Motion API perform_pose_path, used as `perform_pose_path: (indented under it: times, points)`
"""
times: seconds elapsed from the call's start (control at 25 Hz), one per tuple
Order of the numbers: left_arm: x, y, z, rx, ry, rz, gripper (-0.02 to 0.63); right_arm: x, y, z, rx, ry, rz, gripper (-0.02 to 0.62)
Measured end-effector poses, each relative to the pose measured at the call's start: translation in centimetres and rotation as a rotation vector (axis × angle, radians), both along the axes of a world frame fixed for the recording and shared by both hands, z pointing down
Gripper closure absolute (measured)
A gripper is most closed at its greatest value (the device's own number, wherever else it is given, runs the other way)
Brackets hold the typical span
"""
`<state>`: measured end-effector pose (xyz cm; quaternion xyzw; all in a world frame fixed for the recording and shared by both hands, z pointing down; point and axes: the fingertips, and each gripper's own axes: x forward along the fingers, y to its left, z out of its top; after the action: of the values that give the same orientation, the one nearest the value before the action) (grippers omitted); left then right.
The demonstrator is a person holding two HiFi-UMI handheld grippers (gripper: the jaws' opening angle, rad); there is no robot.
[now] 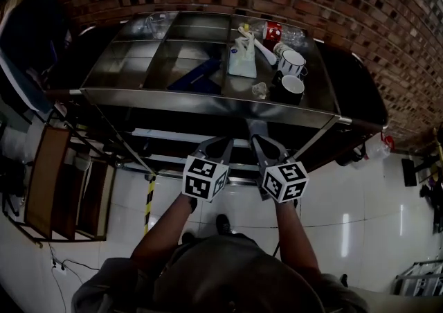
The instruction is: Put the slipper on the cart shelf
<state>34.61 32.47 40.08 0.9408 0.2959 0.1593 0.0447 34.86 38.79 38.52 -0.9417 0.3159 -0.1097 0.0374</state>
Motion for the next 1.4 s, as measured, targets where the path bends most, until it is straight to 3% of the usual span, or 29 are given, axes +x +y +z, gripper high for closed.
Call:
perform_pose_path:
  times: [0.44, 1.4]
  points:
    - [-1.7, -1.6, -1.8, -0.012, 0.033, 0.022, 0.598, -2.5, -3.0, -2.5, 0.052, 0.017, -0.062, 0.595]
    - [-3.0, -0.9, -3.3, -0.027, 0.06, 0.063, 0.598, -4.1, -2.9, -3.3, 0.059, 0.018, -0.049, 0.595]
